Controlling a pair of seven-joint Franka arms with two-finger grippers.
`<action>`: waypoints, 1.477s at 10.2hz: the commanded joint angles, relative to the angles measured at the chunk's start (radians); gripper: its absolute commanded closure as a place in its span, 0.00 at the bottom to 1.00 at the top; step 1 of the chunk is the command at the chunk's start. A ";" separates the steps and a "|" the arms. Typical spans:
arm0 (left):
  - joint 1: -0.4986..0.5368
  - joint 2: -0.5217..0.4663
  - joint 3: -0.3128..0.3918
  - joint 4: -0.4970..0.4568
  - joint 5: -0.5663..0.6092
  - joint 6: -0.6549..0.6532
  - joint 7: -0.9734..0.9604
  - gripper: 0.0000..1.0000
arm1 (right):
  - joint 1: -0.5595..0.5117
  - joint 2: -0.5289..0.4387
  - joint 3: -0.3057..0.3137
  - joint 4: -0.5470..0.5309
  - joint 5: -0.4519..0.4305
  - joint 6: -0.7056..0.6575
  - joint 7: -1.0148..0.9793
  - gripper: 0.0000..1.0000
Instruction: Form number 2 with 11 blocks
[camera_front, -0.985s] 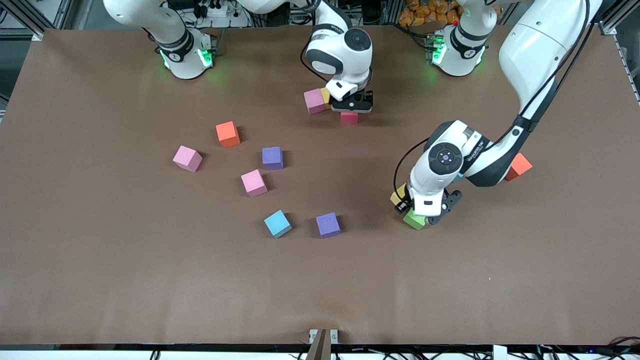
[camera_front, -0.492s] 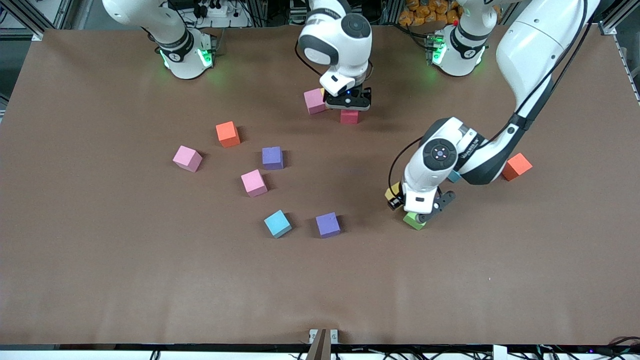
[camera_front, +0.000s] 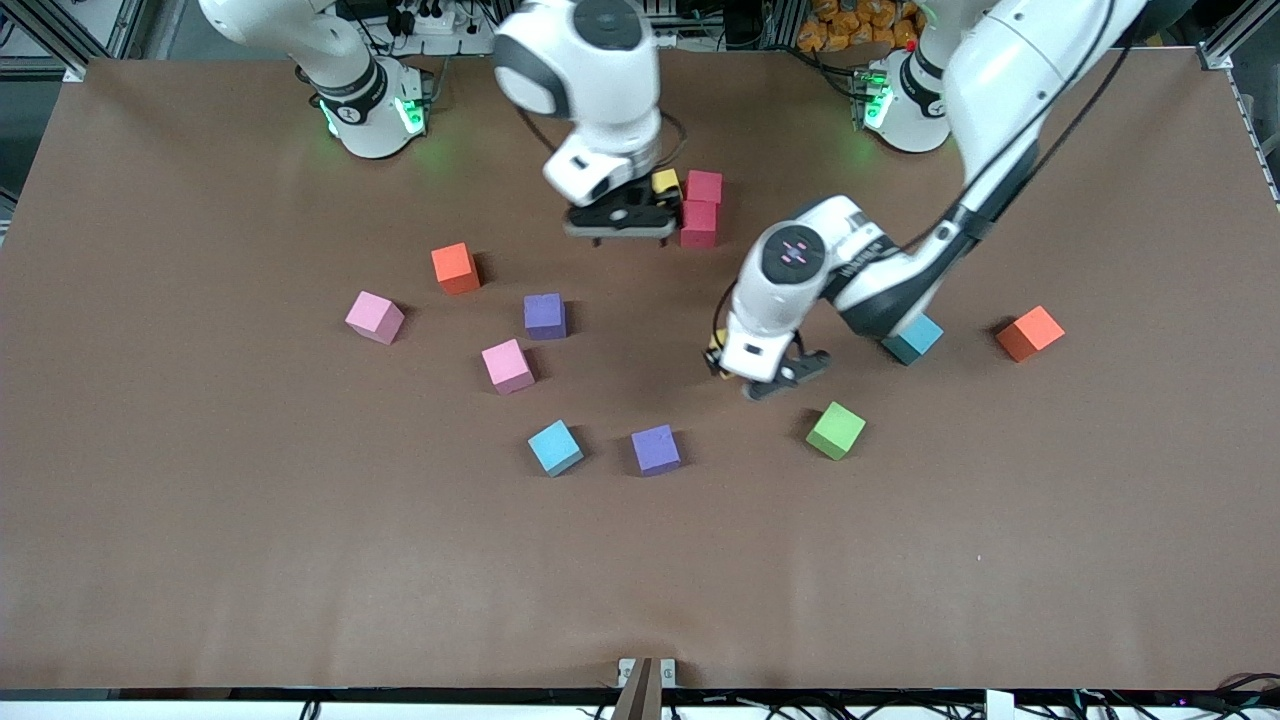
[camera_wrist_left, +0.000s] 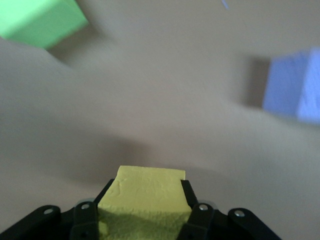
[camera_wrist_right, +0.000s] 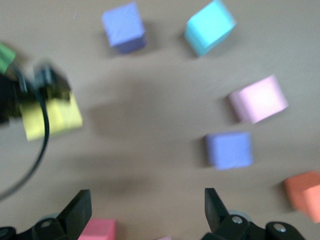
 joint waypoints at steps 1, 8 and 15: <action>-0.023 -0.018 -0.023 -0.097 0.078 0.071 0.013 1.00 | -0.145 -0.100 0.014 -0.073 0.011 -0.047 -0.185 0.00; 0.034 -0.032 -0.183 -0.296 0.152 0.115 0.030 1.00 | -0.520 -0.113 0.016 -0.167 0.013 -0.122 -0.811 0.00; 0.026 -0.005 -0.183 -0.321 0.196 0.117 0.018 1.00 | -0.595 -0.197 0.003 -0.435 0.013 0.126 -1.044 0.00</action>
